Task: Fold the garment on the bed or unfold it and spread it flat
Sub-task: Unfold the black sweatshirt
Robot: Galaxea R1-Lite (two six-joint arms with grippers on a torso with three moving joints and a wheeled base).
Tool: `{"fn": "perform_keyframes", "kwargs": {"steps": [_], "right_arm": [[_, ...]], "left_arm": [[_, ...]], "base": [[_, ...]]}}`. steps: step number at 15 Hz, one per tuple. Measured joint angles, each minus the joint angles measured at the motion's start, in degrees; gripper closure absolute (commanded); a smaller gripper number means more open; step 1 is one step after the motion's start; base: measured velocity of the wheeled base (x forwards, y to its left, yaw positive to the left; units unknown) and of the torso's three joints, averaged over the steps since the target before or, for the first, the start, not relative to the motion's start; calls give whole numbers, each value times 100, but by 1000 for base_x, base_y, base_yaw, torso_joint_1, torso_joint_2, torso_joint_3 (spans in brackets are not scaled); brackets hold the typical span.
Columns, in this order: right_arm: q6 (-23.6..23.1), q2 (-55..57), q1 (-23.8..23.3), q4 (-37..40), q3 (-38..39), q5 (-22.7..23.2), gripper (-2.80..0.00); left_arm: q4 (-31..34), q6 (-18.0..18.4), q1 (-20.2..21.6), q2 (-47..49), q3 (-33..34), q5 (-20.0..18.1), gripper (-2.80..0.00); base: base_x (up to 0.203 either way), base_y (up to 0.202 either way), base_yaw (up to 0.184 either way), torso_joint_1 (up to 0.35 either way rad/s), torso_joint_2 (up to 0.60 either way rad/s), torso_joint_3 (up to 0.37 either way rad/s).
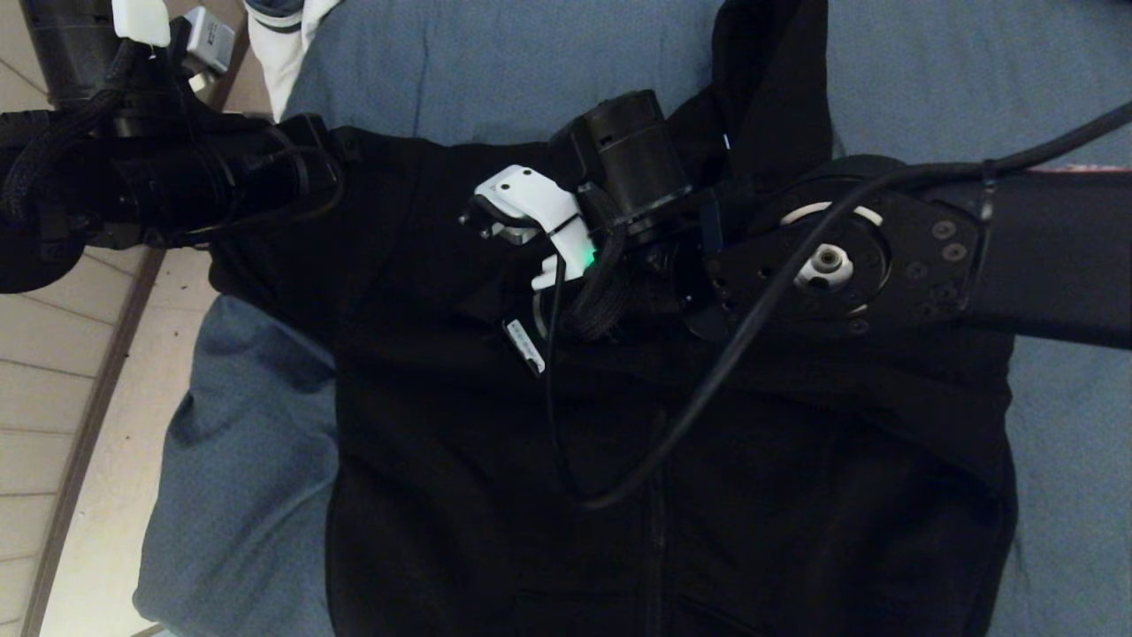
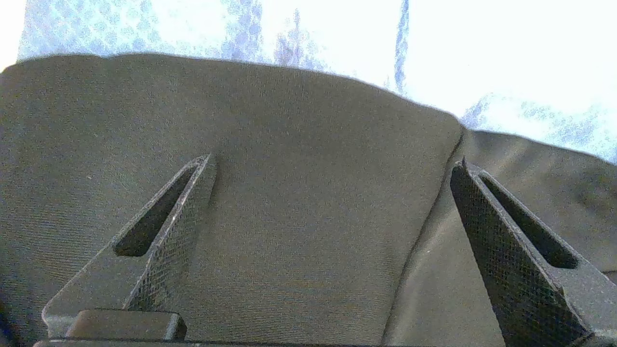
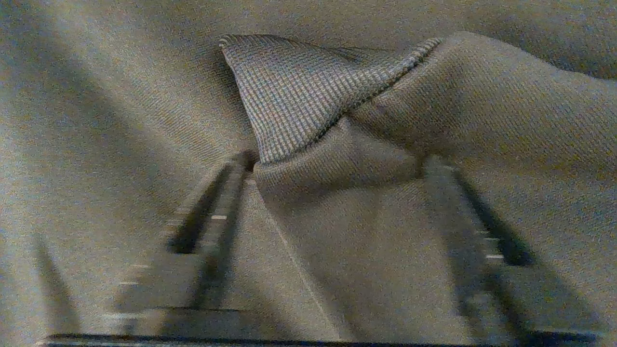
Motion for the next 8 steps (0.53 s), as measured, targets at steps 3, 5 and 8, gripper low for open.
{"fn": "perform_keyframes", "kwargs": {"steps": [3, 5, 8], "right_arm": [[-99, 16, 18, -313, 11, -20, 0], [-128, -4, -1, -341, 21, -44, 0], [-133, -87, -27, -345, 67, -152, 0]], "left_arm": [[2, 0, 0, -2, -12, -5, -280], [2, 2, 2, -5, -13, -8, -280], [2, 2, 0, -6, -15, -8, -280]], "base": [[0, 0, 0, 0, 0, 0], [0, 0, 0, 0, 0, 0], [0, 0, 0, 0, 0, 0]]}}
